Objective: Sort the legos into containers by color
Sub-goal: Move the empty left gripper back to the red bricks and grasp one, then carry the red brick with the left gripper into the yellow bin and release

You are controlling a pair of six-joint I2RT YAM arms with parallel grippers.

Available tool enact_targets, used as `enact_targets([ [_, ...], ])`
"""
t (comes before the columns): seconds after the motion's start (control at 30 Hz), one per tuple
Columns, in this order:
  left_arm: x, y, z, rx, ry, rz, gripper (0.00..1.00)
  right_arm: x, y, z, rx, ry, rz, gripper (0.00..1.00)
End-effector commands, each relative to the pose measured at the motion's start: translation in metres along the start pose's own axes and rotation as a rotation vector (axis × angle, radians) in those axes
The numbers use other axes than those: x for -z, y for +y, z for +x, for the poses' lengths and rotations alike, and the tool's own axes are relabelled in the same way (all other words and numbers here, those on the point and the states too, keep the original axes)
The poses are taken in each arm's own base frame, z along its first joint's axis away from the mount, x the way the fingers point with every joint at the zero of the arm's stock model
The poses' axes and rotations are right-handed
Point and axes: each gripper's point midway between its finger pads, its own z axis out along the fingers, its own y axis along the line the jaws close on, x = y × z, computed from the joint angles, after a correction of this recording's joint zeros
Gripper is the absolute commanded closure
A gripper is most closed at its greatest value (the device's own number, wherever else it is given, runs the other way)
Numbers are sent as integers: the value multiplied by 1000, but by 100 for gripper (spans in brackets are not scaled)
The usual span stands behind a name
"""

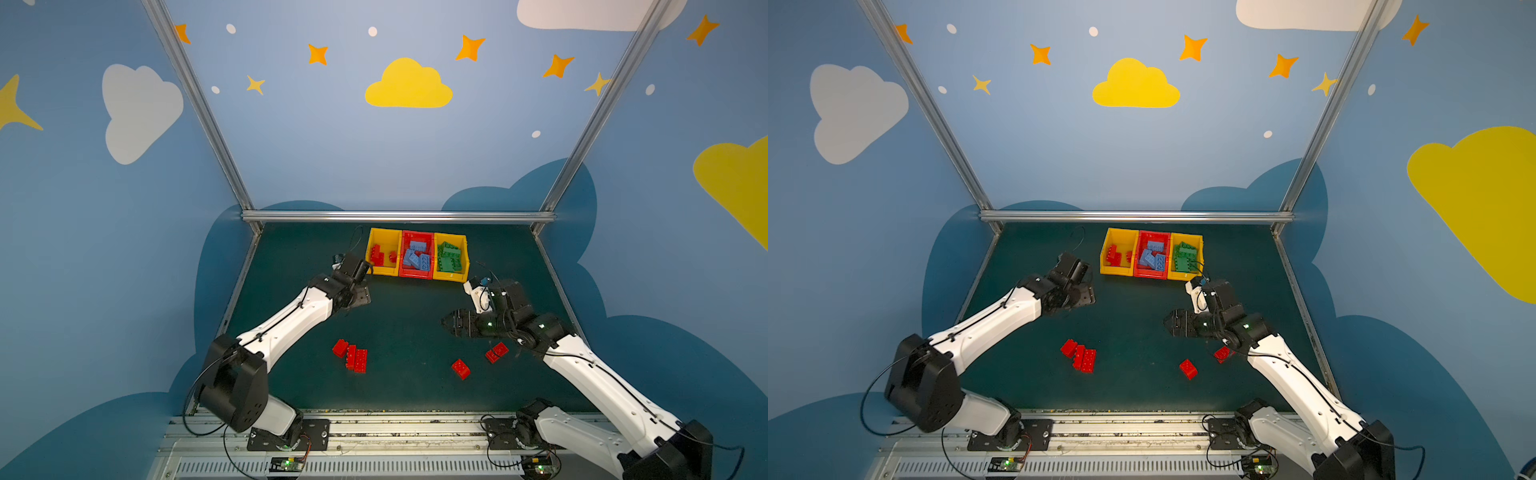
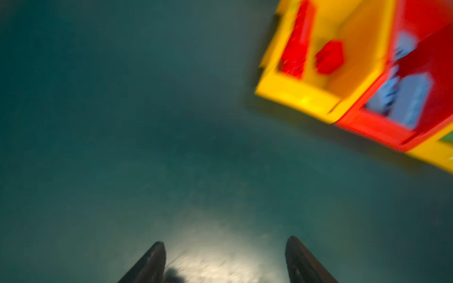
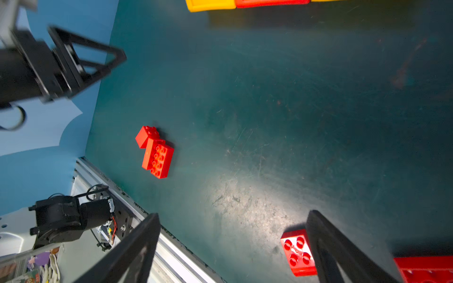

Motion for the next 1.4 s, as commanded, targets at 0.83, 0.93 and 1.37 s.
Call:
enact_targets([
  [0.83,-28,75,121,109,114,-138,25,-5,0,26,19,35,22,9],
  [0.93,-32,74,125,113,130,-141,25,-5,-1,27,19,35,22,9],
  [1.37,-44,72,127,112,147,-183,32,-5,-6,30,24,33,40,9],
])
